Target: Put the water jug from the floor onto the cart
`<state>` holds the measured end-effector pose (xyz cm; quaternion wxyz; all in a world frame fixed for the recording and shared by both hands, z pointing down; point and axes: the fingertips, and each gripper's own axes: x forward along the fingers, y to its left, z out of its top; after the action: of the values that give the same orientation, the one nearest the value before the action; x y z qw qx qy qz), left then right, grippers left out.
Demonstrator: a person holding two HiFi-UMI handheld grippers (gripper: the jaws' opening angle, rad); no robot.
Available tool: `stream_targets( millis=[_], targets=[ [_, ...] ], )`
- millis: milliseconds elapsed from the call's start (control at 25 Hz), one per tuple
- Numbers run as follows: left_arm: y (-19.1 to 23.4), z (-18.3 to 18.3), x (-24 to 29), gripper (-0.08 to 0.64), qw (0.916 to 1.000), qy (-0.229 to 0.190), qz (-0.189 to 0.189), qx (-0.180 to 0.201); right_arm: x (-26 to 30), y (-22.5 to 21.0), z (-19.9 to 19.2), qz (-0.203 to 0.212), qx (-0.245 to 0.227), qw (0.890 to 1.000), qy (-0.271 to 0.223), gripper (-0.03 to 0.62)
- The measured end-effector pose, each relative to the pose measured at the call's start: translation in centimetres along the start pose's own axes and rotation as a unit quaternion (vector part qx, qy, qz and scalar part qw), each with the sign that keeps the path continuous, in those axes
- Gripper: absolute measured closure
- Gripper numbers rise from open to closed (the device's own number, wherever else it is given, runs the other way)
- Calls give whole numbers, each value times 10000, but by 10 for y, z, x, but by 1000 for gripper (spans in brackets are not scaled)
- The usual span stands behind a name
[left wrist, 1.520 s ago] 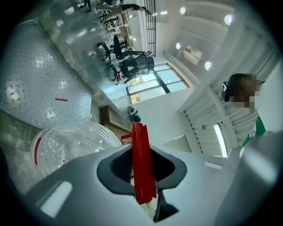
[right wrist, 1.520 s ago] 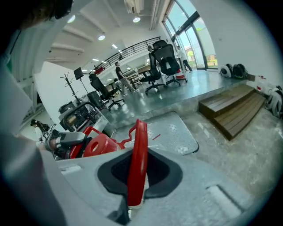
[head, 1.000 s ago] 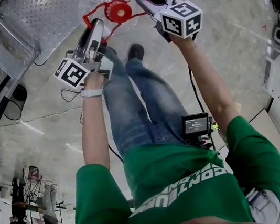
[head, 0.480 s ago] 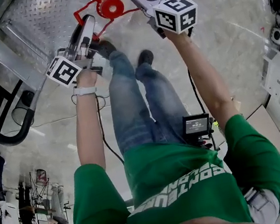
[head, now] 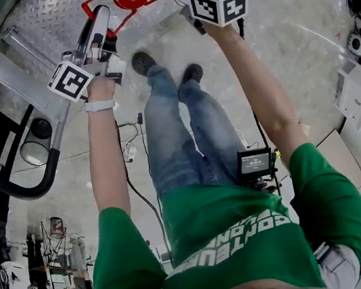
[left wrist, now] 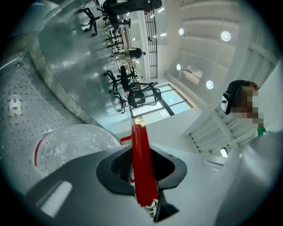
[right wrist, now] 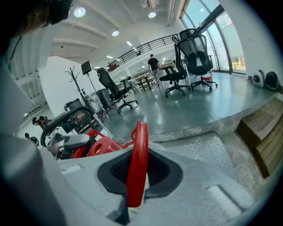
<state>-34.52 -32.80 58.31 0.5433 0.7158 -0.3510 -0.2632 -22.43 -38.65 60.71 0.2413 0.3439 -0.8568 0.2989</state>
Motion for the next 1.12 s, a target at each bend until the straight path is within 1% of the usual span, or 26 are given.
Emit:
stream_targets(
  millis=[160, 240, 360, 440, 520, 600, 760, 880, 1000, 1120],
  targets=[
    [5, 12, 4, 485, 9999, -150, 14, -77, 10, -5, 8, -34, 35, 10000, 3, 569],
    [10, 15, 3, 482, 9998, -192, 68, -13, 14, -6, 10, -47, 95, 9999, -22, 568],
    [15, 21, 6, 462, 9985, -134, 287, 445, 20, -7, 16, -18, 120, 9999, -89, 564],
    [15, 24, 11, 427, 9965, -56, 360, 751, 24, -10, 20, -53, 99, 9999, -92, 554],
    [14, 28, 17, 408, 9945, 30, 399, 964, 29, -13, 21, -115, 97, 9999, -77, 514],
    [14, 27, 22, 393, 9931, 165, 442, 1078, 32, -17, 20, -200, 137, 9997, -46, 485],
    [14, 24, 26, 339, 9877, 346, 593, 1402, 27, -25, 20, -362, 135, 9993, -27, 423],
    [13, 24, 26, 310, 9834, 421, 765, 1591, 17, -28, 31, -333, -23, 9994, -81, 420],
    [10, 26, 25, 261, 9768, 482, 894, 1885, 3, -30, 43, -296, -341, 9990, -65, 416],
    [11, 28, 16, 255, 9749, 280, 992, 1974, -16, -30, 47, -231, -739, 9970, -23, 414]
  ],
)
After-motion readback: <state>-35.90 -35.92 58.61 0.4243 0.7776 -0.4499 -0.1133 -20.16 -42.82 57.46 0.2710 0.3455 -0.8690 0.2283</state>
